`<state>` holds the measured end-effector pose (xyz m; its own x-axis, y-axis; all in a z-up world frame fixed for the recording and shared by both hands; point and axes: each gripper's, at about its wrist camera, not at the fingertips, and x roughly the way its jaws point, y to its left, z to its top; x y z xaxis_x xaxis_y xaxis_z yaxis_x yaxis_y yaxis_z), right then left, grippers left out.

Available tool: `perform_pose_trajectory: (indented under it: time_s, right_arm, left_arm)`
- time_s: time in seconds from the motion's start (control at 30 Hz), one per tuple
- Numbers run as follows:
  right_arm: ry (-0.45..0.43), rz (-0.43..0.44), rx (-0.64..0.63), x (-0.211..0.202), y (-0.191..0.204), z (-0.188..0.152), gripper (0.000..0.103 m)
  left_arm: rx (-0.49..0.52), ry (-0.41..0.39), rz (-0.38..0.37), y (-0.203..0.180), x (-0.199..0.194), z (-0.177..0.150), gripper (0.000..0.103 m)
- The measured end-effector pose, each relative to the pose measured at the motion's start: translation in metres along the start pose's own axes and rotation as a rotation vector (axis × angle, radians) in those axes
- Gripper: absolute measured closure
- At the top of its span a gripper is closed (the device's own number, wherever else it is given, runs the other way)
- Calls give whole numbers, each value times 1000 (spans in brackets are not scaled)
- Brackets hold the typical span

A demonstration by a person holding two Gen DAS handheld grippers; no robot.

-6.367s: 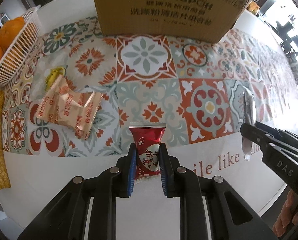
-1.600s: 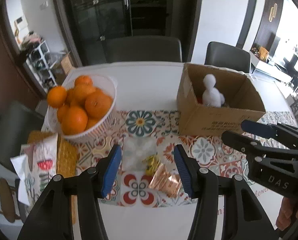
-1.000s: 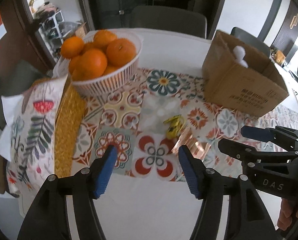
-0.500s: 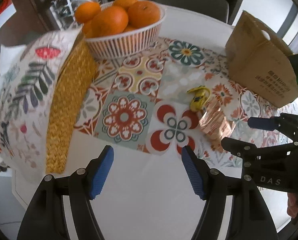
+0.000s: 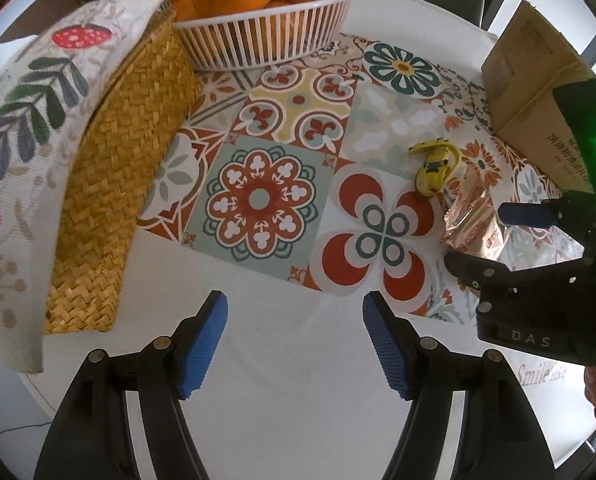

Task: Organize soft objects
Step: 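Grasp the Fortune Biscuits packet with the right tool while the left tool approaches the yellow strap, then close the left tool on the yellow strap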

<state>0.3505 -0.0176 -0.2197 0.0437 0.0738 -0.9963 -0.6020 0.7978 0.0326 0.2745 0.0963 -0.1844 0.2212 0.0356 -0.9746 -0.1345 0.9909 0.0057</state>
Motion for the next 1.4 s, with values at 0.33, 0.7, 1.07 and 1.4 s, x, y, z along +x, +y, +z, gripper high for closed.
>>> perform_pose_trajectory:
  time_s: [0.33, 0.7, 1.07, 1.4]
  right_arm:
    - [-27, 47, 40, 11, -6, -5, 35]
    - [-111, 66, 169, -11, -35, -24, 50]
    - [-164, -42, 433, -48, -71, -51, 50]
    - [-147, -99, 529, -46, -93, -52, 50]
  left_arm:
    - [10, 11, -23, -5, 9, 6, 34]
    - [94, -11, -28, -23, 9, 17, 34]
    - [298, -76, -74, -63, 6, 45, 34]
    - [394, -41, -124, -97, 33, 75, 49]
